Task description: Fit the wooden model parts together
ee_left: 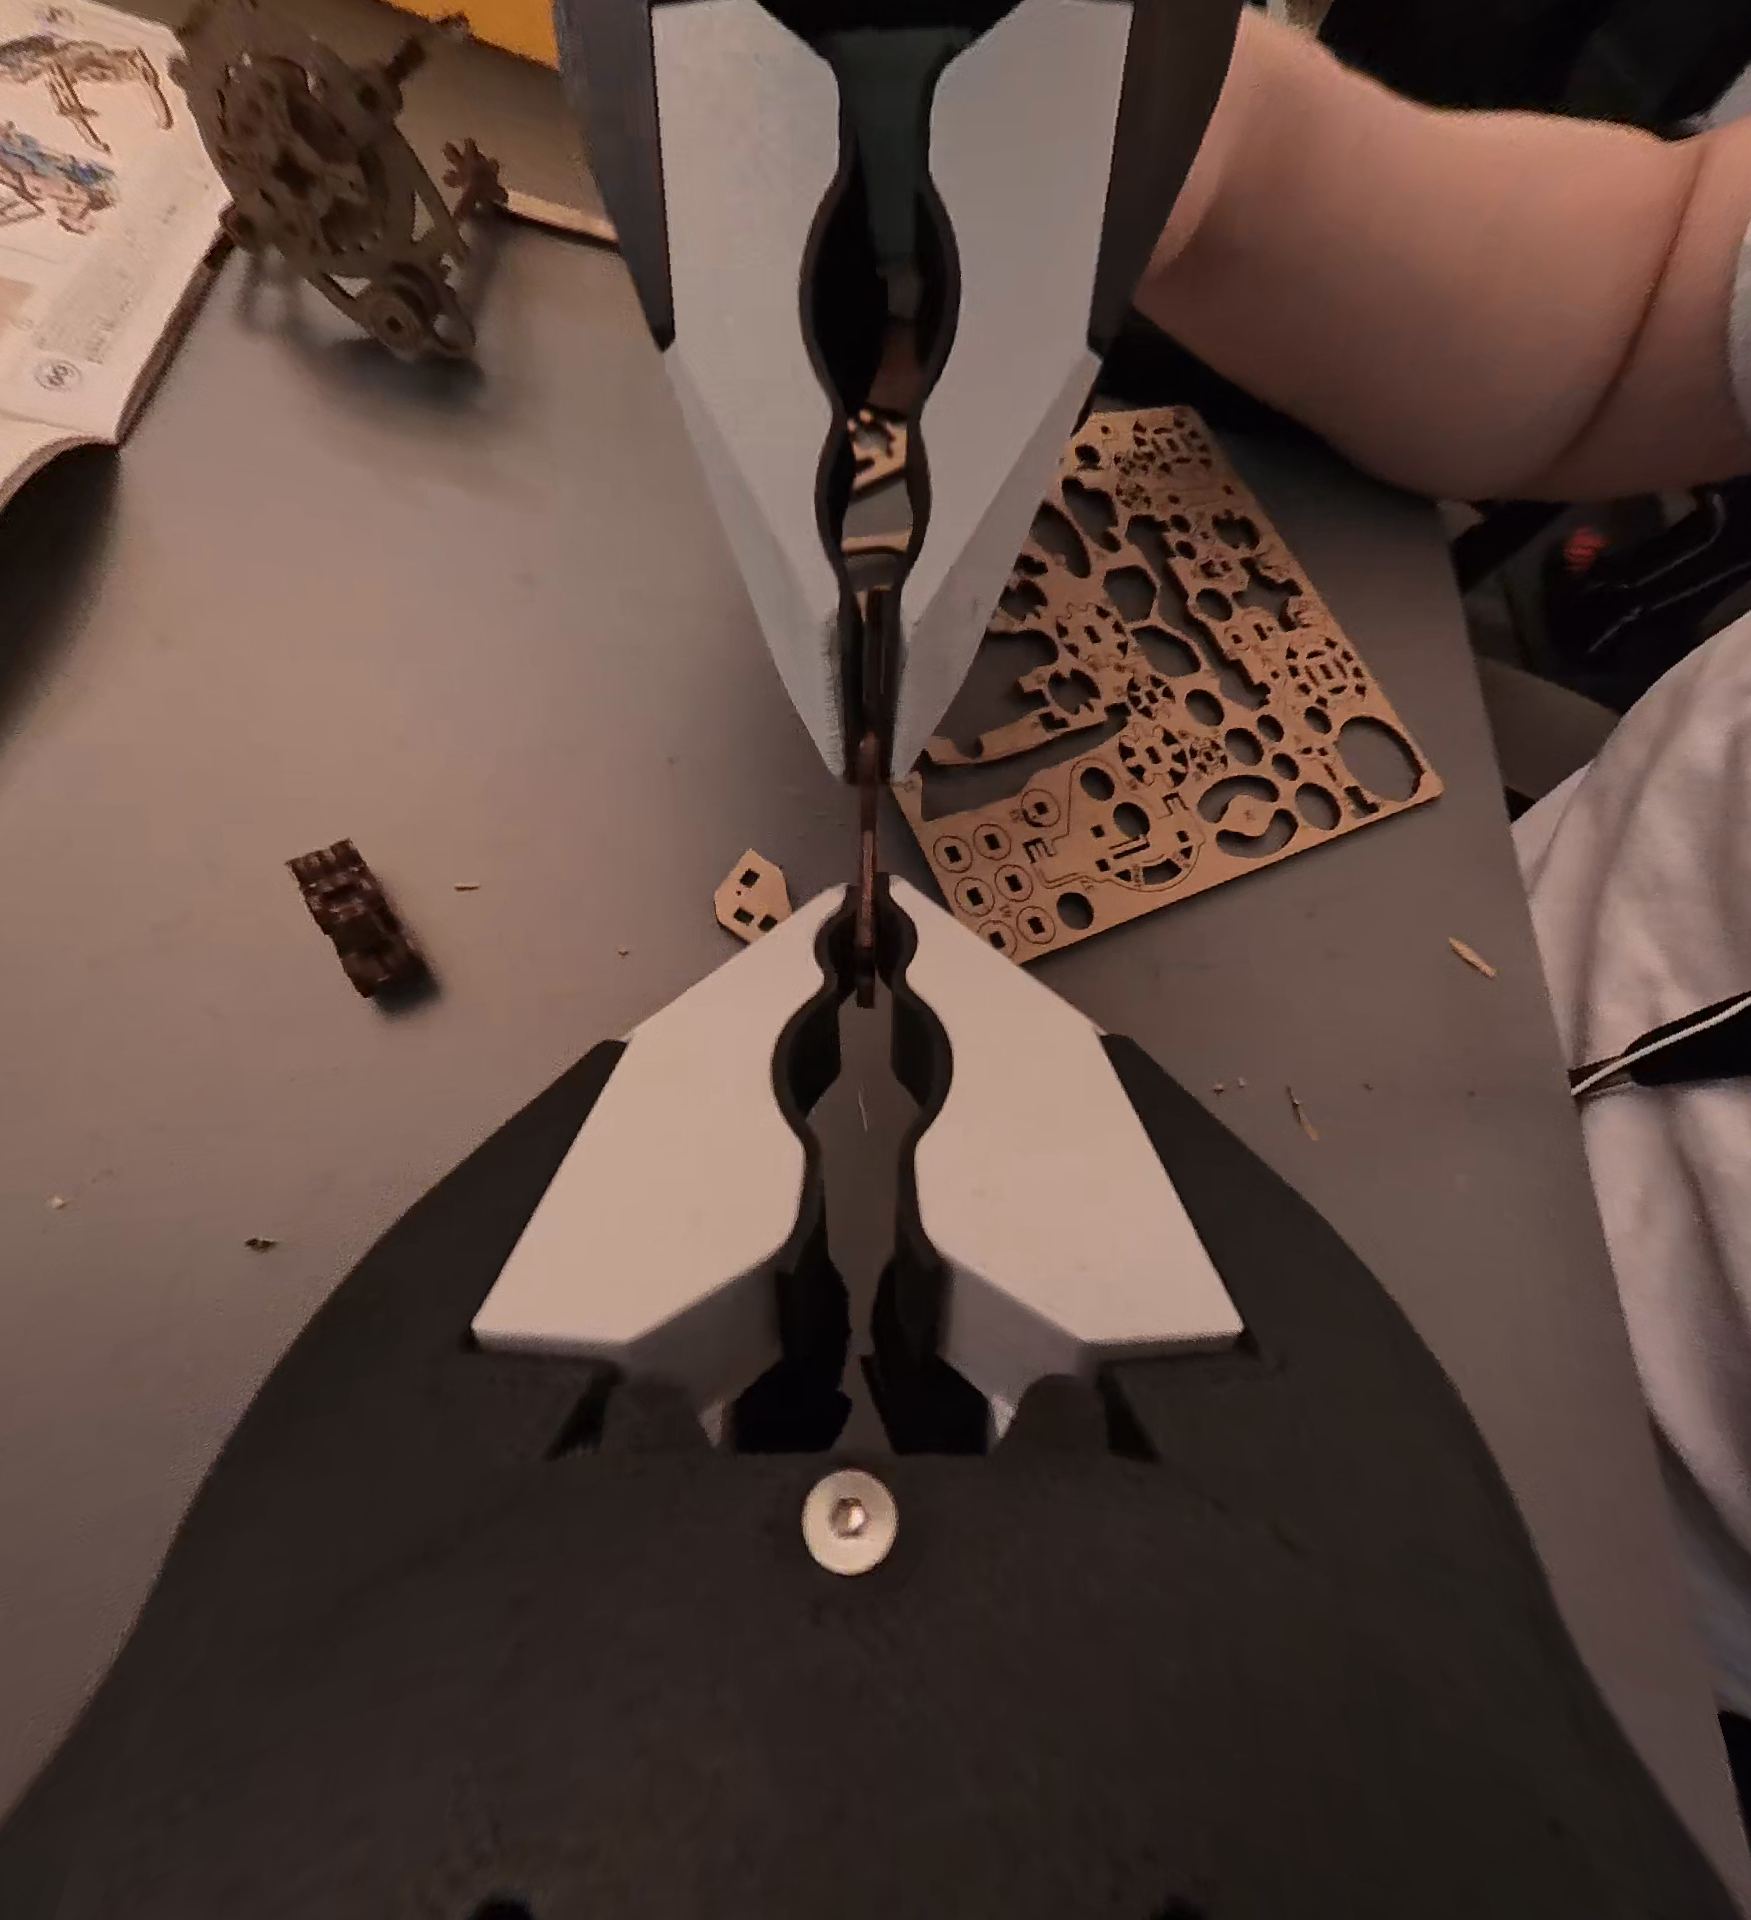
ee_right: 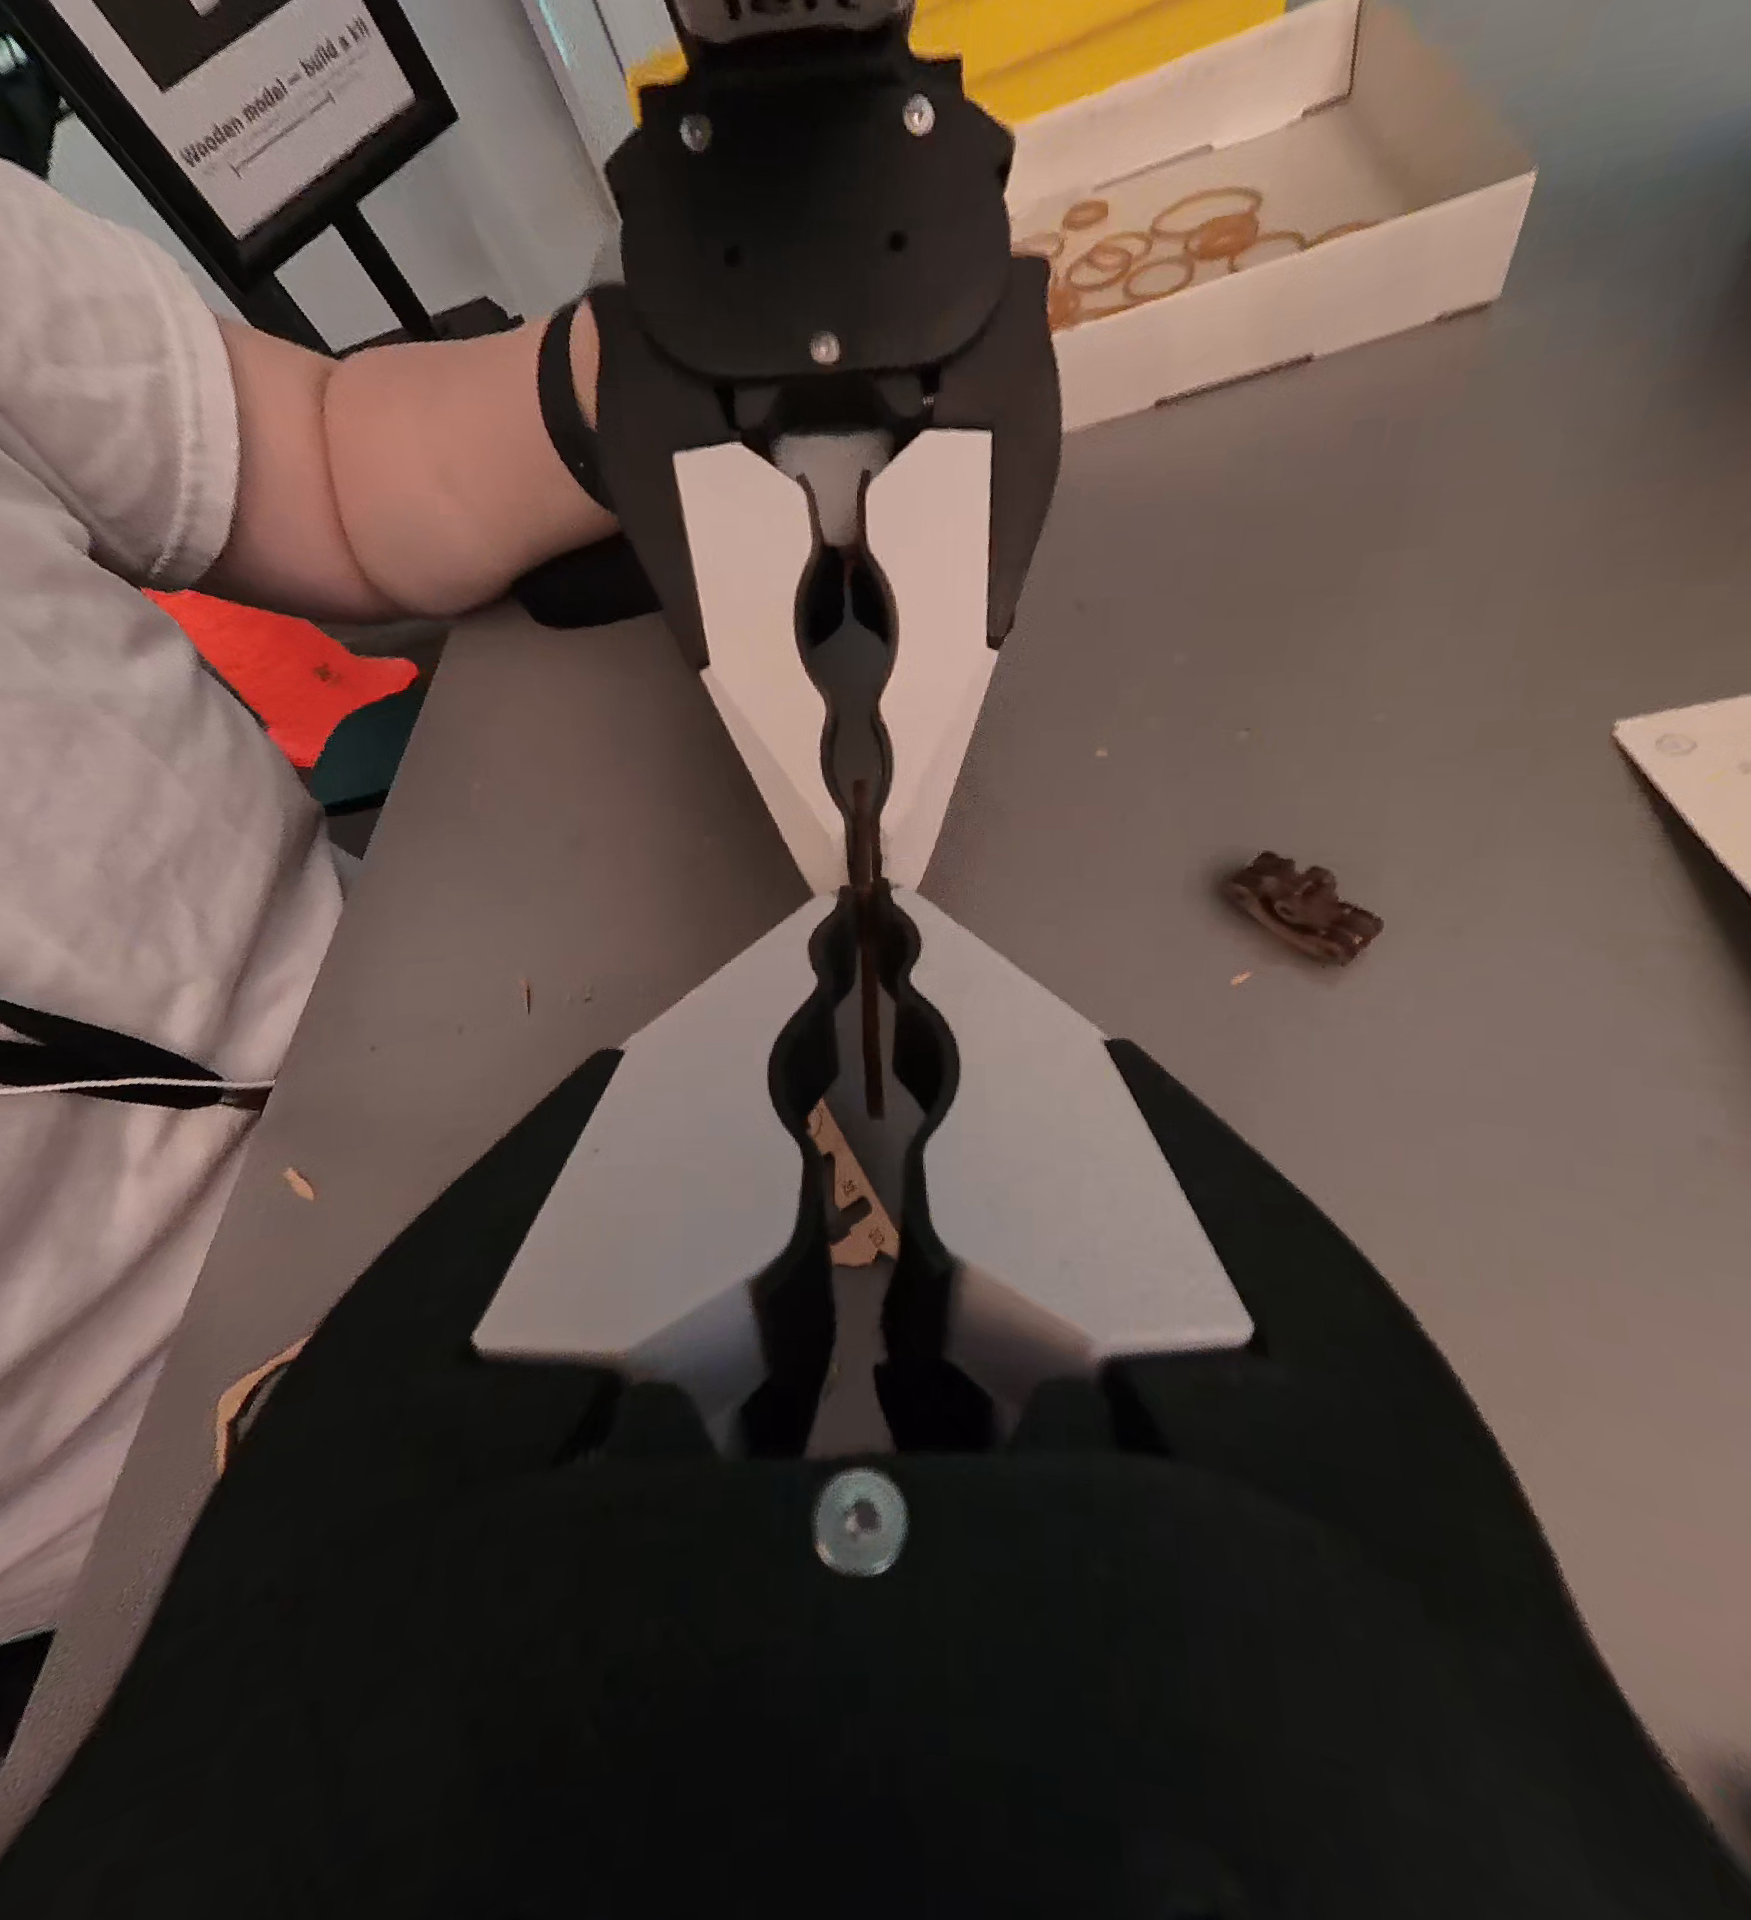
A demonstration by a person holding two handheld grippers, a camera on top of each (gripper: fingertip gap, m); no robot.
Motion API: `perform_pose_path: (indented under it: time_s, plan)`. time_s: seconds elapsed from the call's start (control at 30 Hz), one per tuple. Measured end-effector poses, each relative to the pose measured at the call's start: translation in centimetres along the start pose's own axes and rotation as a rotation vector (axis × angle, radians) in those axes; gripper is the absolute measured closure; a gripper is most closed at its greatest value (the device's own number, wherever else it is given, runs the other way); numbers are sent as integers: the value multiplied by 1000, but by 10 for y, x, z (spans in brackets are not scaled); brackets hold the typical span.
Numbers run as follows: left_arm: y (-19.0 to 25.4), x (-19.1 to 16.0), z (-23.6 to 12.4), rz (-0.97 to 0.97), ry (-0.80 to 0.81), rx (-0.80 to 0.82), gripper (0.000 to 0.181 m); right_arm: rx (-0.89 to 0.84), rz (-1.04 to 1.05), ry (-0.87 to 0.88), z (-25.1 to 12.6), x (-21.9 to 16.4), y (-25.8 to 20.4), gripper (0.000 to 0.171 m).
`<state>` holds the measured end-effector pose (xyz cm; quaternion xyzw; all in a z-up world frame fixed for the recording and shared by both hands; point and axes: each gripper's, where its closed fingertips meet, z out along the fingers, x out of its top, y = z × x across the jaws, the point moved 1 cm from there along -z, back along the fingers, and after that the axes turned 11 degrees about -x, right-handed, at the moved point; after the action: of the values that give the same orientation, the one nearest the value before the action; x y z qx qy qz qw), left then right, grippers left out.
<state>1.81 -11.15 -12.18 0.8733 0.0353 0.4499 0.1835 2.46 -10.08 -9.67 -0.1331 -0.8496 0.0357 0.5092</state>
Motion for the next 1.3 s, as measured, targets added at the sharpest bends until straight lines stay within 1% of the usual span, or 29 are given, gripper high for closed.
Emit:
perform_pose_path:
  time_s: [0.03, 0.07, 0.1, 0.13, 0.27, 0.43, 0.47, 0.5, 0.53, 0.6, 0.63, 0.67, 0.7, 0.8, 0.87, 0.9, 0.93, 1.0, 1.07, 1.13, 1.2, 1.3]
  plan:
    - [1, 3, -2, -2, 21, -4, 181, 6, 4, 28, -2, 3, 0, 169]
    - [1, 5, -5, -10, 44, -7, 181, 12, 14, 50, -4, 5, 1, 164]
    - [0, 7, -8, -22, 66, -8, 181, 5, 34, 63, -7, 6, 4, 154]
    - [-1, 9, -12, -38, 87, -9, 181, -5, 56, 76, -11, 6, 9, 148]
    - [-6, 13, -25, -78, 148, -7, 181, -12, 131, 187, -28, 12, 22, 150]
    - [-6, 16, -29, -88, 175, -16, 181, 67, 205, 237, -29, 19, 20, 152]
    - [-5, 15, -29, -88, 169, -16, 181, 76, 215, 242, -28, 21, 20, 156]
    - [-5, 14, -28, -85, 165, -20, 181, 85, 225, 239, -27, 21, 19, 167]
    - [-4, 14, -27, -84, 161, -24, 181, 91, 240, 227, -27, 20, 20, 170]
    - [-4, 16, -28, -71, 171, -20, 181, 101, 277, 227, -27, 20, 20, 170]
    - [-3, 20, -29, -65, 192, -21, 174, 111, 304, 237, -28, 21, 21, 170]
    - [-2, 24, -31, -67, 219, -30, 163, 121, 335, 241, -27, 20, 21, 170]
    - [-1, 27, -31, -80, 241, -46, 159, 130, 356, 233, -26, 19, 21, 170]
    - [-3, 27, -29, -145, 260, -94, 164, 132, 335, 212, -20, 16, 17, 170]
    - [-3, 26, -28, -179, 269, -132, 181, 135, 310, 204, -17, 17, 15, 170]
    - [-3, 26, -28, -191, 272, -137, 181, 127, 302, 202, -17, 17, 15, 170]
    - [-5, 26, -29, -196, 278, -131, 181, 120, 293, 197, -16, 15, 16, 169]
    - [-11, 25, -33, -195, 283, -83, 181, 67, 277, 135, -15, 3, 22, 155]
    - [-16, 22, -40, -189, 283, -38, 181, 9, 240, 71, -14, -11, 23, 156]
    - [-22, 18, -45, -199, 279, 1, 181, -23, 202, -7, -8, -26, 17, 161]
    - [-27, 16, -49, -205, 281, 30, 181, -85, 138, -71, 0, -33, 15, 161]
    - [-30, 15, -53, -214, 294, 34, 181, -153, 47, -110, 9, -37, 14, 158]
